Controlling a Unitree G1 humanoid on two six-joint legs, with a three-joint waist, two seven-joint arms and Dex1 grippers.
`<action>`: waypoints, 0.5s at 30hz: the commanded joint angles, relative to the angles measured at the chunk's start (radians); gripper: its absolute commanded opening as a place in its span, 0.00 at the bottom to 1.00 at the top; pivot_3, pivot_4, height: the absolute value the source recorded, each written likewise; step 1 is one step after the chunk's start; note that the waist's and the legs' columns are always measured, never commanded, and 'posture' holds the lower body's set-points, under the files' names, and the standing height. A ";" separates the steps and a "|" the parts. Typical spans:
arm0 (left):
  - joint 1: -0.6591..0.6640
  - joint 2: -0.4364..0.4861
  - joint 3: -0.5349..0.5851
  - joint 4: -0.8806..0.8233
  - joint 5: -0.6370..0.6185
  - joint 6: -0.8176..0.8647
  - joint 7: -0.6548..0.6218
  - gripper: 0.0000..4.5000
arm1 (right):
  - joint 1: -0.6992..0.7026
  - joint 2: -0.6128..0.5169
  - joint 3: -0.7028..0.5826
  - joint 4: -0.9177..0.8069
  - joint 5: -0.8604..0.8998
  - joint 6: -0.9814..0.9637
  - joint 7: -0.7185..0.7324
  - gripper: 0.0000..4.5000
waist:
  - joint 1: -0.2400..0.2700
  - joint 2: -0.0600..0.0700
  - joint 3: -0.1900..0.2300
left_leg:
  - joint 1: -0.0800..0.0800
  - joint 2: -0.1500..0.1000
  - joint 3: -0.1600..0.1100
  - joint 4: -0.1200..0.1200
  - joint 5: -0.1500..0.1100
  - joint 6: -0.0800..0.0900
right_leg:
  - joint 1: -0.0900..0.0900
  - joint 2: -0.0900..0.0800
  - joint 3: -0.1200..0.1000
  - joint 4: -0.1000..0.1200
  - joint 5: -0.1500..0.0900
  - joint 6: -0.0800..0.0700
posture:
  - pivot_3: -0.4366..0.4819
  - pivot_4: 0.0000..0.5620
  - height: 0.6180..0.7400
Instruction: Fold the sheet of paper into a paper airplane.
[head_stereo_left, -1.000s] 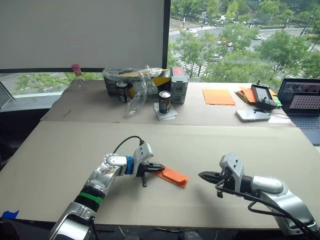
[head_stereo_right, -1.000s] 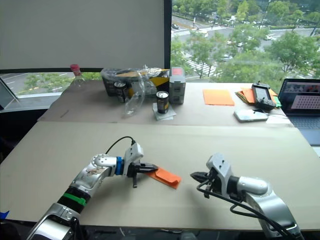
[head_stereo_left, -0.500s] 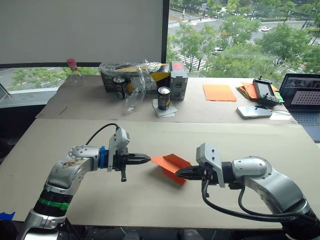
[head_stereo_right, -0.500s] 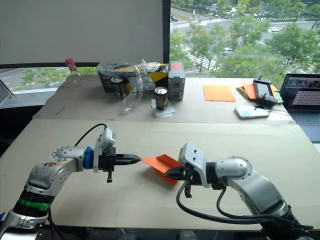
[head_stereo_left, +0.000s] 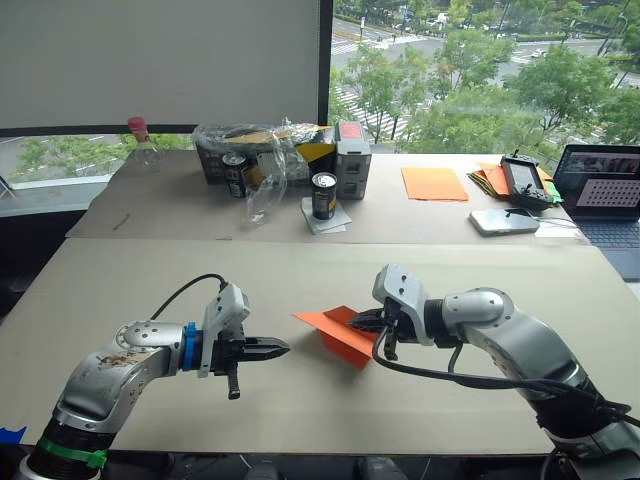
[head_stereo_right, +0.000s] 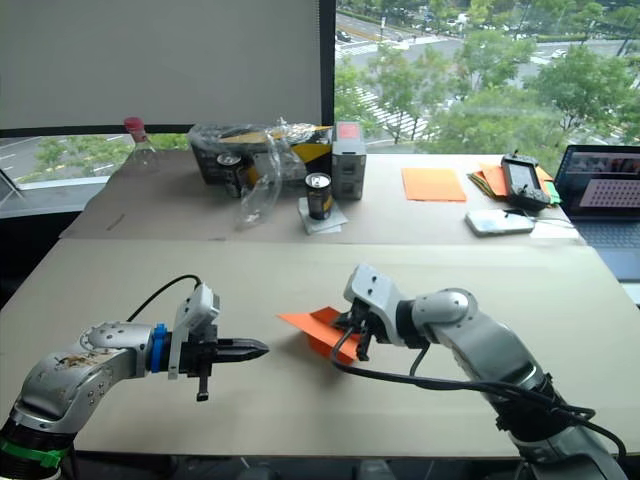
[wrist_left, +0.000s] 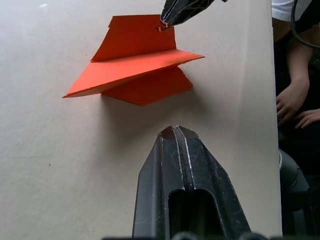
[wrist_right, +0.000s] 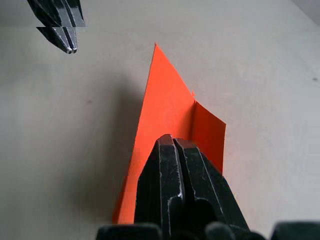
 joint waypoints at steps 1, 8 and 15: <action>-0.008 -0.004 0.012 -0.021 -0.018 -0.012 0.014 0.00 | -0.041 0.022 -0.001 0.071 -0.045 -0.033 -0.021 0.00 | 0.000 0.000 0.000 | 0.000 0.000 0.000 0.000 0.000 0.000 | 0.000 0.000 0.000 0.000 0.000 0.000 | 0.48 0.27 0.93; -0.020 -0.017 -0.004 -0.003 -0.005 -0.035 0.027 0.00 | -0.072 0.056 0.003 0.267 -0.129 -0.139 -0.028 0.00 | 0.000 0.000 0.000 | 0.000 0.000 0.000 0.000 0.000 0.000 | 0.000 0.000 0.000 0.000 0.000 0.000 | 0.48 0.27 0.93; -0.034 -0.012 -0.013 0.024 0.009 -0.054 0.015 0.00 | -0.135 0.024 -0.126 0.205 -0.054 -0.082 0.022 0.00 | -0.002 0.000 0.000 | 0.000 0.000 0.000 0.000 0.000 0.000 | 0.000 0.000 0.000 0.002 0.000 -0.001 | 0.48 0.27 0.93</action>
